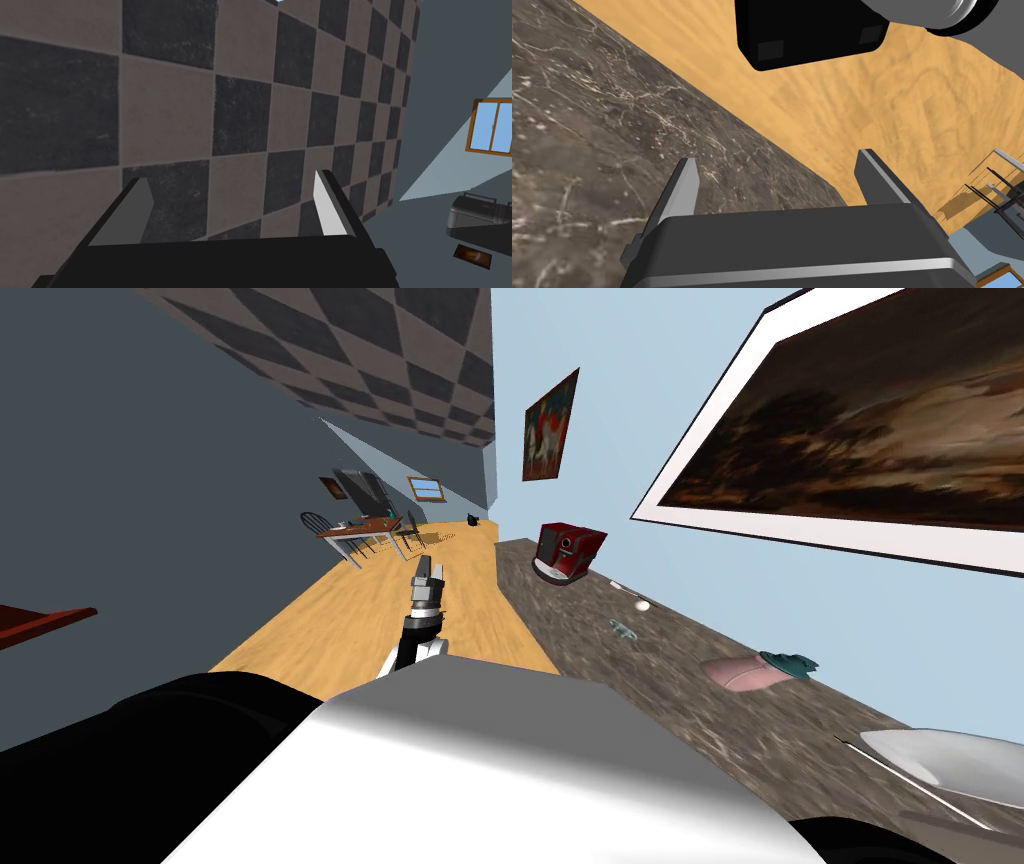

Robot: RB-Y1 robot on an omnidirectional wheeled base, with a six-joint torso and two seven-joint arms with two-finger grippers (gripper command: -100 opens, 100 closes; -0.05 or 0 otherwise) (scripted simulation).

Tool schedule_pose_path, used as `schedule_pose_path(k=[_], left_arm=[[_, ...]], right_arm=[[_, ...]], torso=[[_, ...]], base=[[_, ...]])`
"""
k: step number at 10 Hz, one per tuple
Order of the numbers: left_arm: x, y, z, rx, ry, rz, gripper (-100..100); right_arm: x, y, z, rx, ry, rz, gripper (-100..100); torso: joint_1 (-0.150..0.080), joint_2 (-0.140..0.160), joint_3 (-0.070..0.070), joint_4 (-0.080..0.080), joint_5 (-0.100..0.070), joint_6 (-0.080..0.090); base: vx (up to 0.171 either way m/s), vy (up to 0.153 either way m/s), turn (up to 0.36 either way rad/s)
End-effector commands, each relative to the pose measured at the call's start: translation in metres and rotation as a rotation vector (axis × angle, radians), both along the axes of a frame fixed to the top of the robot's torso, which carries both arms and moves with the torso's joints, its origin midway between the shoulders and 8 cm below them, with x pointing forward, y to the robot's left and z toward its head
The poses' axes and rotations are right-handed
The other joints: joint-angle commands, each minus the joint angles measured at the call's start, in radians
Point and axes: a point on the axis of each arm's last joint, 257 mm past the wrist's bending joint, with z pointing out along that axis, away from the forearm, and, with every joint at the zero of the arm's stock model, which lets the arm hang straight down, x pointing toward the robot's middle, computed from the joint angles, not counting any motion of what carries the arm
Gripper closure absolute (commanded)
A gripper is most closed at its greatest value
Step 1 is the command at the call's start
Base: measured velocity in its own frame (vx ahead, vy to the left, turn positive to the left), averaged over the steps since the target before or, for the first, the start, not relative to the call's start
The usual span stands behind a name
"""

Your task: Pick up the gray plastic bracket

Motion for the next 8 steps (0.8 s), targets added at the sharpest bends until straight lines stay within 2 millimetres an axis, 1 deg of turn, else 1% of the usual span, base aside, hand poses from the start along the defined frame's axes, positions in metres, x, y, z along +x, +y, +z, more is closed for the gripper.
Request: schedule_pose_path(k=[1,2,3,4,6,7,8], left_arm=[[0.000,0.000,0.000,0.000,0.000,0.000,0],[0.000,0.000,0.000,0.000,0.000,0.000,0],[0.000,0.000,0.000,0.000,0.000,0.000,0],[0.000,0.000,0.000,0.000,0.000,0.000,0],[0.000,0.000,0.000,0.000,0.000,0.000,0],[0.000,0.000,0.000,0.000,0.000,0.000,0],[0.000,0.000,0.000,0.000,0.000,0.000,0]], right_arm=[[0.001,-0.016,0.005,-0.032,0.019,0.018,-100],[-0.001,-0.042,0.013,-0.086,0.050,0.042,-100],[-0.002,-0.063,0.020,-0.132,0.074,0.057,-100],[0.000,-0.066,0.023,-0.140,0.077,0.069,-100],[0.007,-0.106,0.041,-0.230,0.116,0.109,-100],[0.012,-0.122,0.050,-0.268,0.129,0.127,-100],[0.012,-0.122,0.050,-0.268,0.129,0.127,-100]], torso=[[0.000,0.000,0.000,0.000,0.000,0.000],[-0.001,0.000,0.000,0.000,0.000,0.001],[-0.001,0.000,0.000,0.000,0.000,0.000],[0.001,-0.003,-0.002,-0.001,0.000,0.000],[-0.002,-0.004,-0.002,-0.001,-0.001,0.000],[-0.003,-0.006,-0.003,-0.001,0.000,0.000],[-0.003,-0.009,-0.005,-0.002,-0.001,-0.001]], base=[[0.052,0.052,0.083],[0.056,0.052,0.151],[0.113,0.088,0.214],[0.111,0.044,0.080],[0.127,0.024,0.177],[0.192,0.013,0.257],[0.151,-0.007,0.105]])
